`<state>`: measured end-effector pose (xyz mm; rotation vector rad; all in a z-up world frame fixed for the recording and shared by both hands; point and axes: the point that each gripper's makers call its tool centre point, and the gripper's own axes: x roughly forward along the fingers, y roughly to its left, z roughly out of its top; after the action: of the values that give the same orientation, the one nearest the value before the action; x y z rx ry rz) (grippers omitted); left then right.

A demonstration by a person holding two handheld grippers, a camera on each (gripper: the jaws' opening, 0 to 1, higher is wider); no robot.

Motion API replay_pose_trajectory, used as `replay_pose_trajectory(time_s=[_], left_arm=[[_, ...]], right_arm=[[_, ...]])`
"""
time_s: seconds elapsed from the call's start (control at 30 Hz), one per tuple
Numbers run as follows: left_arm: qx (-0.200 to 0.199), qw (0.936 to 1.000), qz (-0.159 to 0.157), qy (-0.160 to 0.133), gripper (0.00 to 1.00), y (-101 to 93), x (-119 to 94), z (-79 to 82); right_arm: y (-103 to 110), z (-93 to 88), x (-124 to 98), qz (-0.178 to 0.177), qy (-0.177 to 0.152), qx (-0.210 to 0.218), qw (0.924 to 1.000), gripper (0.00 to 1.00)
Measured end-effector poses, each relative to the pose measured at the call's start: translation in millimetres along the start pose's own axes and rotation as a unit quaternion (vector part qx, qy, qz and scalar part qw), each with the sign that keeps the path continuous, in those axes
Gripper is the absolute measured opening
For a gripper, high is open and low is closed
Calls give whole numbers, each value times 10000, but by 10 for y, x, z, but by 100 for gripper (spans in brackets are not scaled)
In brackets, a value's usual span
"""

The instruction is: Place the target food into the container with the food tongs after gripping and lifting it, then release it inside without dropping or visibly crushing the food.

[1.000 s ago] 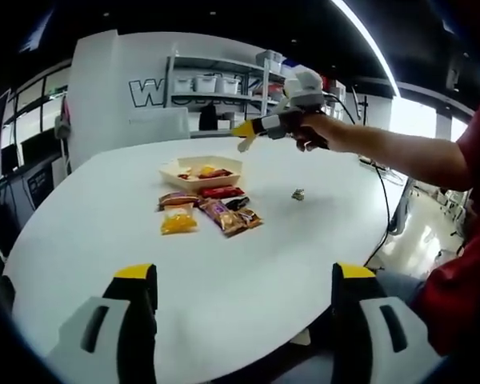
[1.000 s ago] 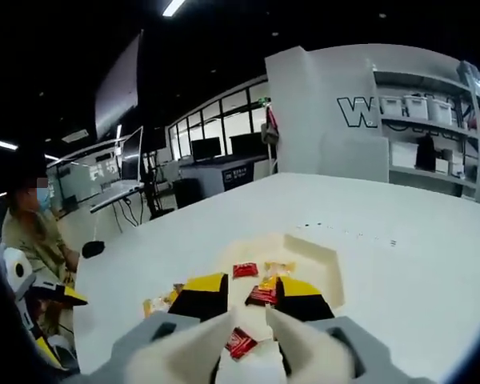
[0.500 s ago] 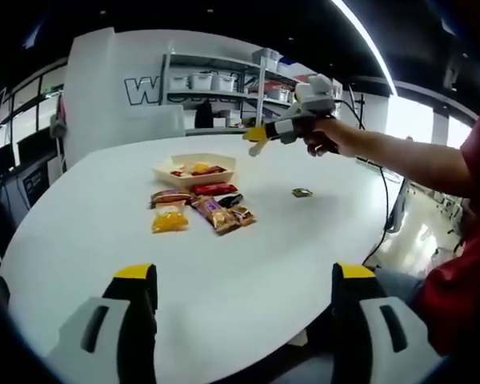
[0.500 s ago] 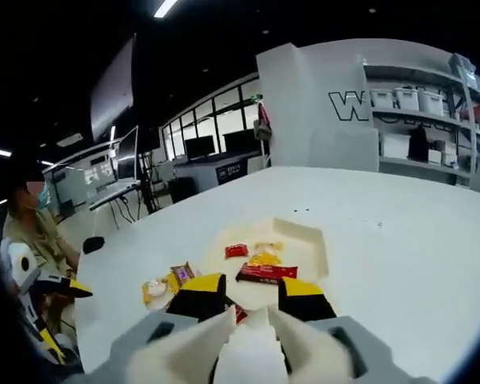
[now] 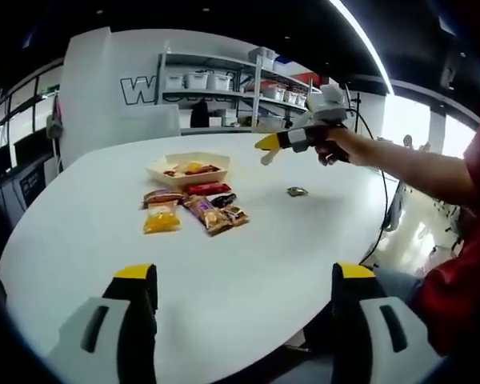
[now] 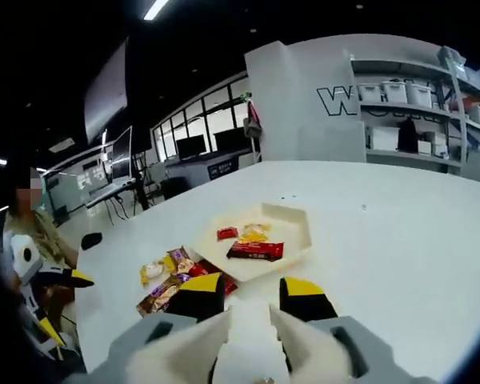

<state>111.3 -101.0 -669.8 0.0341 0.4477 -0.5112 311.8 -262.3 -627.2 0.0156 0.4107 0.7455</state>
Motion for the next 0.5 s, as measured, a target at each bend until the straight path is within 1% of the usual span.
replay_pose_trajectory(time_s=[0.17, 0.3, 0.33, 0.5], left_arm=[[30, 10000, -63, 8, 87, -36, 35, 9], [30, 10000, -93, -2, 87, -51, 58, 23], [32, 9999, -96, -2, 87, -53, 61, 23], [29, 9999, -128, 24, 87, -73, 83, 1]], right_arm=[[-100, -93, -92, -121, 37, 46, 9999, 23], [-199, -169, -231, -285, 39, 32, 9996, 23], [-210, -179, -248, -299, 34, 53, 9995, 23], [-287, -346, -393, -417, 52, 284, 9987, 23]])
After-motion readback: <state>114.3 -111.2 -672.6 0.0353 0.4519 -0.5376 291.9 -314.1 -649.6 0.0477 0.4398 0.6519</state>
